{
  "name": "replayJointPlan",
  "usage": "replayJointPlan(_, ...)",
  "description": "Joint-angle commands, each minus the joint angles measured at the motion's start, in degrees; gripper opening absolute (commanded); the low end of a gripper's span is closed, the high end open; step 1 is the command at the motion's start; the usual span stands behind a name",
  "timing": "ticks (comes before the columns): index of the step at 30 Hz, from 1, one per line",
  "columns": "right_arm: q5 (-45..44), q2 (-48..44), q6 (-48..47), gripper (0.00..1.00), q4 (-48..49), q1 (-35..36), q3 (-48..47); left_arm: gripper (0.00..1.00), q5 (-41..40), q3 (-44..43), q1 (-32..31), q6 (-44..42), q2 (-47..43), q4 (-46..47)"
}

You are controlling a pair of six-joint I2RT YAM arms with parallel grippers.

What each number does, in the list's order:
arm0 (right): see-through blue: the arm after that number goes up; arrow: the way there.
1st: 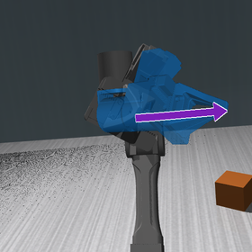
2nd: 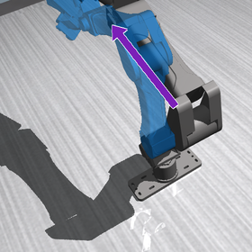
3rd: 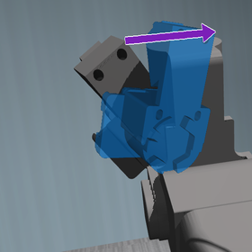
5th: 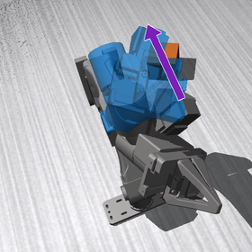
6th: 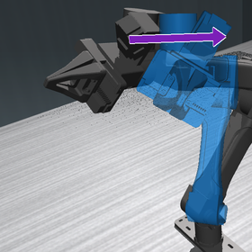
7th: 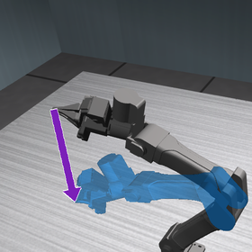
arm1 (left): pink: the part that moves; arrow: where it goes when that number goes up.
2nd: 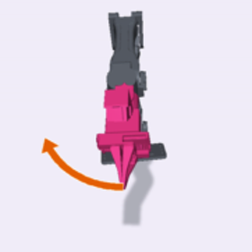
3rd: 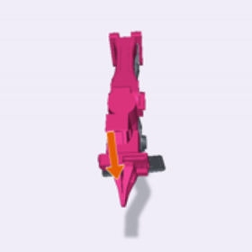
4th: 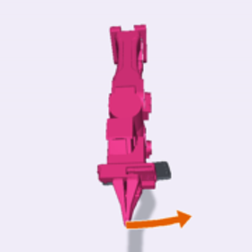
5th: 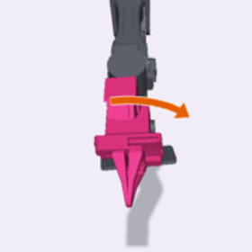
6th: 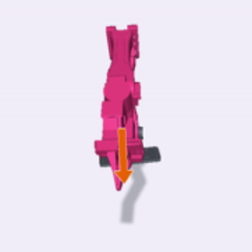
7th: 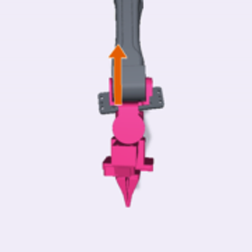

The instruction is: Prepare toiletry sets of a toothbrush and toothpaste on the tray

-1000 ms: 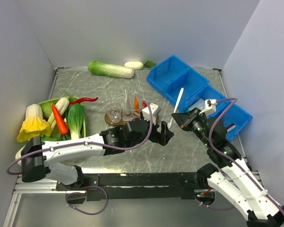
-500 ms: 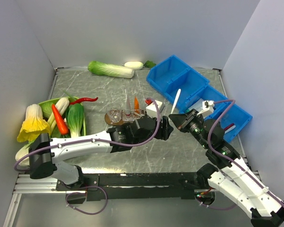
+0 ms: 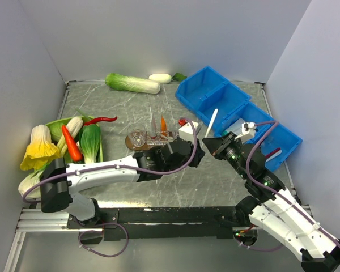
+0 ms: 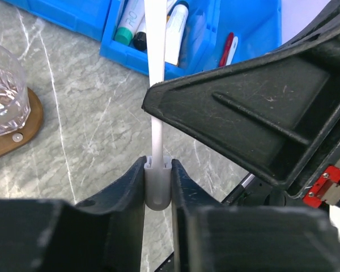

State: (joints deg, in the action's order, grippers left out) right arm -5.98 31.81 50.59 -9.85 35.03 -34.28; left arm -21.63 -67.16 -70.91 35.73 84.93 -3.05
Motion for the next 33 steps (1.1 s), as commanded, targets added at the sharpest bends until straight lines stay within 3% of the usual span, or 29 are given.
replayJointPlan(1, -1.5, -0.3, 0.7, 0.0, 2.5, 0.7, 0.4, 0.17, -0.1, -3.0, -0.3, -0.2, 0.9, -0.3)
replayJointPlan(5, -2.6, -0.6, 1.1, 0.0, 2.1, 0.6, 0.8, 0.01, -0.6, -3.5, -0.2, 0.1, 1.0, -0.7)
replayJointPlan(10, -4.2, -1.9, 0.6, 0.16, 1.1, 0.6, 1.0, 0.01, -0.5, -3.9, -0.2, -0.1, 1.2, -1.7)
replayJointPlan(13, -5.0, -2.5, -0.8, 0.32, -0.3, 0.6, 0.3, 0.01, -0.6, -4.7, 0.1, -1.9, 1.1, -3.6)
replayJointPlan(14, -5.5, -2.5, -1.3, 0.49, -0.8, 0.6, -0.1, 0.01, -0.2, -4.9, 0.3, -2.6, 0.7, -4.4)
replayJointPlan(16, -6.3, -3.0, -2.9, 0.7, -3.1, 0.6, -1.5, 0.01, 1.1, -5.0, 1.3, -4.1, -0.7, -6.0)
replayJointPlan(19, -9.6, -4.4, -7.0, 0.83, -6.9, 0.5, -4.1, 0.01, 2.3, -5.5, 2.9, -5.9, -3.4, -11.4)
replayJointPlan(26, -17.5, -8.4, -17.0, 0.95, -13.3, 0.0, -9.1, 0.01, 8.3, -7.6, 6.4, -7.5, -13.6, -32.3)
replayJointPlan(30, -24.2, -9.3, -25.9, 0.99, -15.7, -0.9, -10.7, 0.01, 5.7, -7.4, 8.2, -7.6, -18.5, -45.7)
replayJointPlan(33, -24.3, -9.8, -30.1, 0.99, -13.9, -2.3, -10.2, 0.01, 5.0, -7.1, 10.6, -8.6, -21.7, -52.5)
